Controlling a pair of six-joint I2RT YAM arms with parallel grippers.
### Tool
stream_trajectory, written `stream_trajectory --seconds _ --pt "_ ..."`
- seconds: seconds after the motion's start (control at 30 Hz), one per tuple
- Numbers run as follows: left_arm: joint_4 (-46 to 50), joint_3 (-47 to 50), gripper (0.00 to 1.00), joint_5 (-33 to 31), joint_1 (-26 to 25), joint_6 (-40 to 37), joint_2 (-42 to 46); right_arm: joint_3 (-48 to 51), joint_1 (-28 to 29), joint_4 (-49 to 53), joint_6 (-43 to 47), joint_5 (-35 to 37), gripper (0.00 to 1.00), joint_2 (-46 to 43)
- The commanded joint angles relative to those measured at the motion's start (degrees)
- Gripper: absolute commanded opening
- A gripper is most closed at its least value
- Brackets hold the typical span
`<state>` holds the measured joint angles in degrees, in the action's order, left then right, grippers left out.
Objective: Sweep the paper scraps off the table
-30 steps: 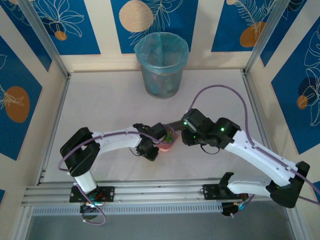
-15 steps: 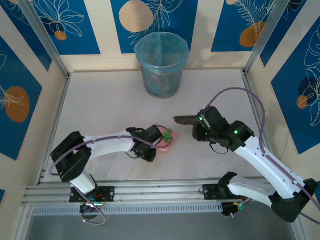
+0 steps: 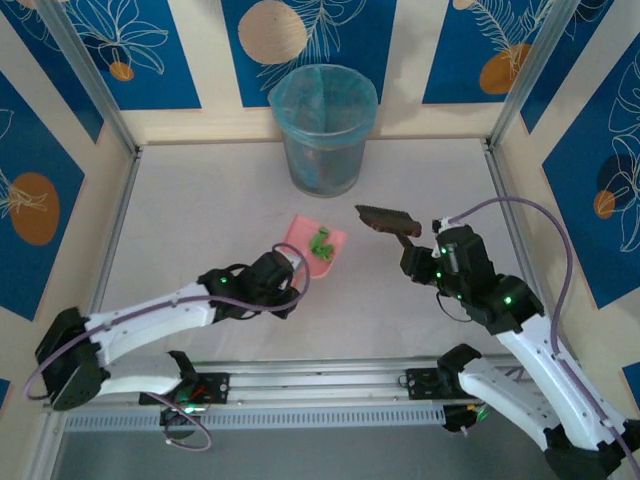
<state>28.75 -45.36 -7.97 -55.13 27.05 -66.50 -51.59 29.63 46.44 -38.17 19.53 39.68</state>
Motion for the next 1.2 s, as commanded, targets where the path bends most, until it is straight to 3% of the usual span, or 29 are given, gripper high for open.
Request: stream_trajectory --seconds 0.0,0.2,0.47,0.67,0.8,1.17 --pt "-1.17 1.82 0.00 -6.22 0.20 0.28 5.53 2.47 -1.25 -9.46 0.88 -1.71 0.00 -1.51" --pt "-0.52 3.20 0.00 -9.78 0.20 0.69 14.16 5.10 -2.56 -16.50 -0.55 -4.55 0.00 0.69" --pt "5.77 -4.80 0.00 -10.82 0.20 4.64 13.03 15.39 -2.25 -30.56 -2.64 -11.17 0.00 3.38" --pt "9.04 -17.05 0.00 -8.60 0.29 6.59 4.28 20.30 -0.25 -38.81 -3.88 -13.43 0.00 5.83" --pt "11.49 -28.33 0.00 -7.79 0.50 7.45 -4.43 20.29 4.73 -40.60 -1.46 -9.34 0.00 8.14" --pt "10.14 -54.78 0.00 12.71 9.95 12.42 -24.88 19.92 13.55 -42.07 4.07 -1.19 0.00 10.52"
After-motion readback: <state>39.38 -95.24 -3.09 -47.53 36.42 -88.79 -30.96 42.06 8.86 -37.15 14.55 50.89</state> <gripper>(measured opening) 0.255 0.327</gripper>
